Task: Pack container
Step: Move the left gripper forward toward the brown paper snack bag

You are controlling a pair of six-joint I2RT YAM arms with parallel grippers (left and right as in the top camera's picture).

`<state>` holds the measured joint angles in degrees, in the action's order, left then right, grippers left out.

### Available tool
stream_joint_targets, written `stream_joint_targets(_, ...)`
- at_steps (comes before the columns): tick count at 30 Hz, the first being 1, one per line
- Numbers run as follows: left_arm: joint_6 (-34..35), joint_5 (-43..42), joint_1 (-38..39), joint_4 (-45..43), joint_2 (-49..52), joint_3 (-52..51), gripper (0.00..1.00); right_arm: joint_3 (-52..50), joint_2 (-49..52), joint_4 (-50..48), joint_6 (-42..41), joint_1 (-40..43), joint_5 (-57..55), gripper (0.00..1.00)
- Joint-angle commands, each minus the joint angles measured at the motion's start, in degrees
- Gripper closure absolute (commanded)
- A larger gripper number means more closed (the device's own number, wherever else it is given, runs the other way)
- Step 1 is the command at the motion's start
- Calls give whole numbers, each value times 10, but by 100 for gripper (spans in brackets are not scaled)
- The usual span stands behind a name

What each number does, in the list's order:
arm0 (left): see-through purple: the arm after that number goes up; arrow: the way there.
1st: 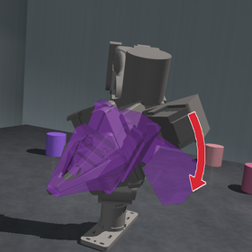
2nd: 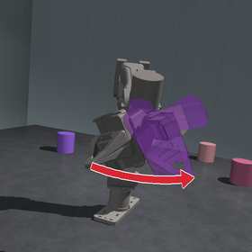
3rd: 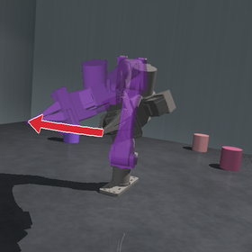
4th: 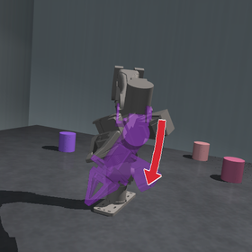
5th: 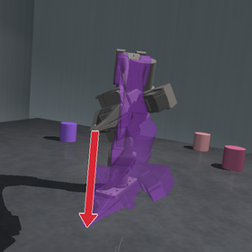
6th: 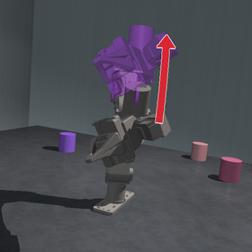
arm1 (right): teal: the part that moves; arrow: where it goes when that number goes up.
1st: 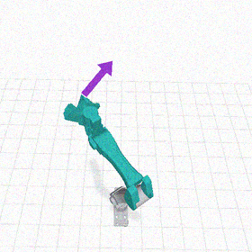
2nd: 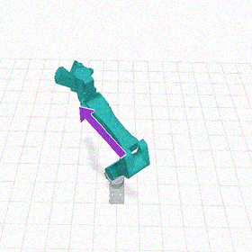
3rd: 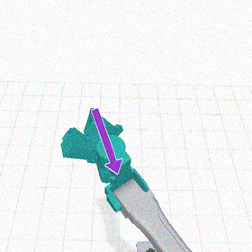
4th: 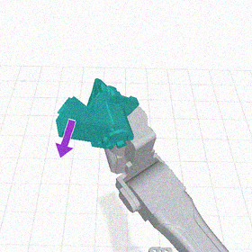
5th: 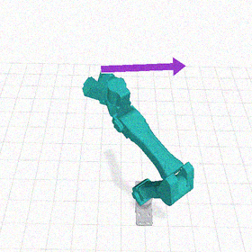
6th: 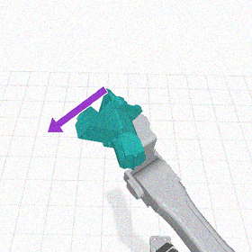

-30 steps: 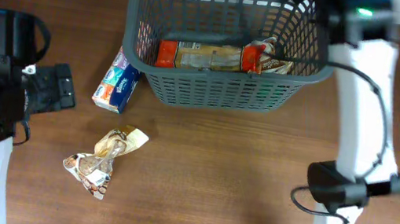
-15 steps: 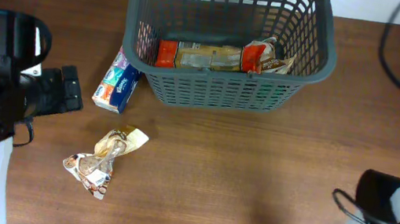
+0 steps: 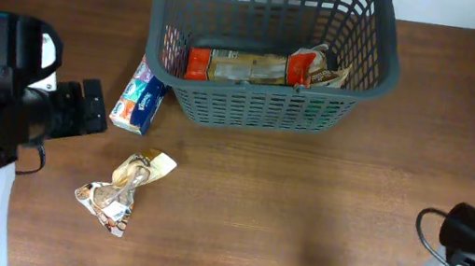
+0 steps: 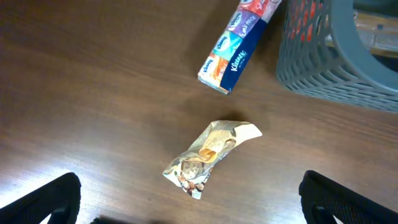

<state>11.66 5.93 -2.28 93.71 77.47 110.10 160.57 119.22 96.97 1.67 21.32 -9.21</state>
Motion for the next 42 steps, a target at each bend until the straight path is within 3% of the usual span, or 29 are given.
stream_joint_targets(1,5,-7,-2,11,2,2,1,-94,14,1,-5,9,-16,1)
stream_joint_targets(7,-23,-12,-2,24,12,-9,1,-198,14,-17,-5,9,-16,1)
stream_joint_targets(15,-42,-155,-2,30,44,-93,1,-265,14,-18,-5,9,-16,1)
stream_joint_targets(19,-149,-154,-2,19,64,-141,1,-270,14,-18,-5,9,-16,1)
stream_joint_targets(22,-162,-140,-1,-21,81,-161,1,-270,14,-18,-5,9,-16,1)
stream_joint_targets(28,-167,-35,-1,-153,125,-168,1,-270,14,-18,-5,9,-16,1)
stream_joint_targets(33,-236,-42,-1,-257,158,-168,1,-270,14,-18,-5,9,-16,1)
stream_joint_targets(36,-310,-77,-1,-269,182,-168,1,-270,14,-18,-5,9,-16,1)
stream_joint_targets(42,-315,-76,-1,-253,224,-170,1,-270,14,-18,-5,9,-16,1)
